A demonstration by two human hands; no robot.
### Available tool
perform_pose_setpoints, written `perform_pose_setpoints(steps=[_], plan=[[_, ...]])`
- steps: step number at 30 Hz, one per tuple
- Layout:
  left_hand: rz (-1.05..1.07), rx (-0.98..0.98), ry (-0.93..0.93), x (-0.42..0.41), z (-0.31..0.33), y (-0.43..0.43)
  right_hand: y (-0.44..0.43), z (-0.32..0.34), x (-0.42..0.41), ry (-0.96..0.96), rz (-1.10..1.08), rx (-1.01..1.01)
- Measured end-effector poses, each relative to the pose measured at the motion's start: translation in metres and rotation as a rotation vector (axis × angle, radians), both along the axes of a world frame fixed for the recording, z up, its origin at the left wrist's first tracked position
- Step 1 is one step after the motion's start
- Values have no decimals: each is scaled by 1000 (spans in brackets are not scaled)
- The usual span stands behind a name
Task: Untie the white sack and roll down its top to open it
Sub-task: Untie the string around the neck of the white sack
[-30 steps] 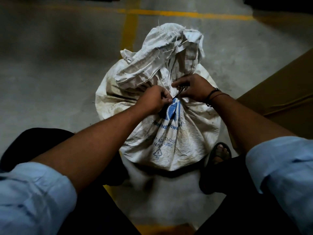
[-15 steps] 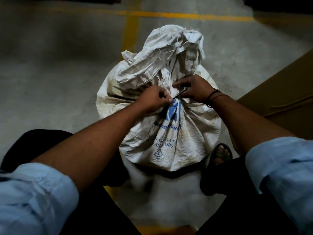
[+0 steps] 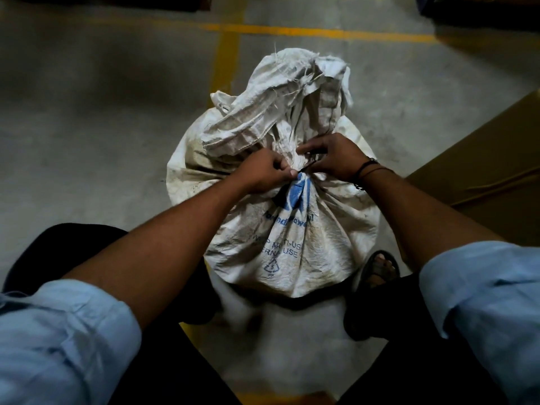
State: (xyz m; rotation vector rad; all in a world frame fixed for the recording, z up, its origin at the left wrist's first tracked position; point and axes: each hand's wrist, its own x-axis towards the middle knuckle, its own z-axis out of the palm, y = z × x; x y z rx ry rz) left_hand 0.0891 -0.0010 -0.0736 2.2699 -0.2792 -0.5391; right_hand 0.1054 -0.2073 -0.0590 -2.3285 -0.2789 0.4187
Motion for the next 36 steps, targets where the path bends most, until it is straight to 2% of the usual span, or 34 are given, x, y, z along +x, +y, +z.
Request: perform_pose_setpoints(steps=[4, 9, 15, 22, 26, 33, 36], plan=[[-67, 8, 23, 6, -2, 7, 1, 0, 0, -1, -3, 5], [31, -110, -4, -7, -7, 1, 0, 1, -1, -16, 4, -3], [-55, -56, 100, 6, -1, 8, 0, 0, -1, 7, 1, 16], [0, 2, 12, -2, -3, -2, 0, -2, 2, 0, -3, 17], [-33, 26, 64, 5, 5, 2, -1, -2, 2, -8, -4, 10], [76, -35, 67, -2, -2, -5, 0, -2, 1, -3, -14, 23], [49, 12, 96, 2, 3, -5, 0, -2, 2, -7, -12, 18]])
